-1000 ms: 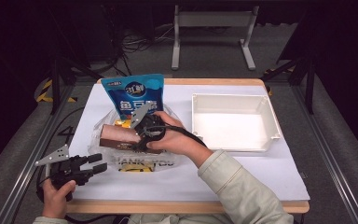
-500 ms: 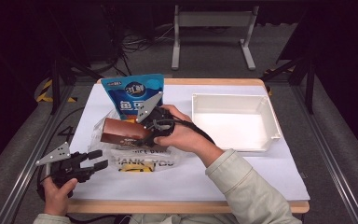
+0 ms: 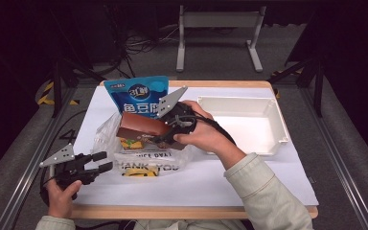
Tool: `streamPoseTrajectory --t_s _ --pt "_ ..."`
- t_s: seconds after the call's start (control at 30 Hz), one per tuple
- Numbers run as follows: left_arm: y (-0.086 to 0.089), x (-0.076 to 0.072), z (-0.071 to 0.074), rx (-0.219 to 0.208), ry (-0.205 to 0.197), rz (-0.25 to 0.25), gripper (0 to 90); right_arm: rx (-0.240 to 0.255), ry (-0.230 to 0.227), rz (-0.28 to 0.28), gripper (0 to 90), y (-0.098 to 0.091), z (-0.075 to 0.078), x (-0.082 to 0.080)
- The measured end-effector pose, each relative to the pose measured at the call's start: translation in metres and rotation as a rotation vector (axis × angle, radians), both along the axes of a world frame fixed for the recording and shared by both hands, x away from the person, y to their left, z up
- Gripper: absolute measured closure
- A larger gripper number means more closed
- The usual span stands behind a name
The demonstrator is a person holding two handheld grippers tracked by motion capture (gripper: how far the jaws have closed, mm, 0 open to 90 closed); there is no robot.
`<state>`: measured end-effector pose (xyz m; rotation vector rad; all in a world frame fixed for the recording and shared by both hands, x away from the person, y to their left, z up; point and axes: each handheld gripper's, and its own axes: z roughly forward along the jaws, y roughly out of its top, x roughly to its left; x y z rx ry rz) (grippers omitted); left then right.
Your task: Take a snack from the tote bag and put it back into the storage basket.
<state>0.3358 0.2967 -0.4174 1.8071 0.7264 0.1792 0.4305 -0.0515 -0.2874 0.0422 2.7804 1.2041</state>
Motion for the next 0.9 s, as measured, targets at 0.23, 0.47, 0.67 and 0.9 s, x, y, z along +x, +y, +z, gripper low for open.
streamPoseTrajectory --t_s 0.23,0.47,0.67,0.9 --pt "0.0 -0.001 0.0 -0.003 0.004 0.004 45.6 0.018 0.0 -0.017 42.7 -0.02 0.006 0.004" --pt "0.0 -0.001 -0.001 0.0 0.002 0.004 45.4 0.033 0.002 -0.046 42.7 -0.043 0.01 0.009" --pt "0.0 -0.001 -0.001 -0.001 0.005 0.009 45.2 0.035 0.002 -0.081 42.7 -0.061 0.013 0.012" --pt "0.001 0.0 -0.001 0.002 0.002 0.013 45.0 0.042 0.004 -0.12 42.6 -0.083 0.015 0.019"
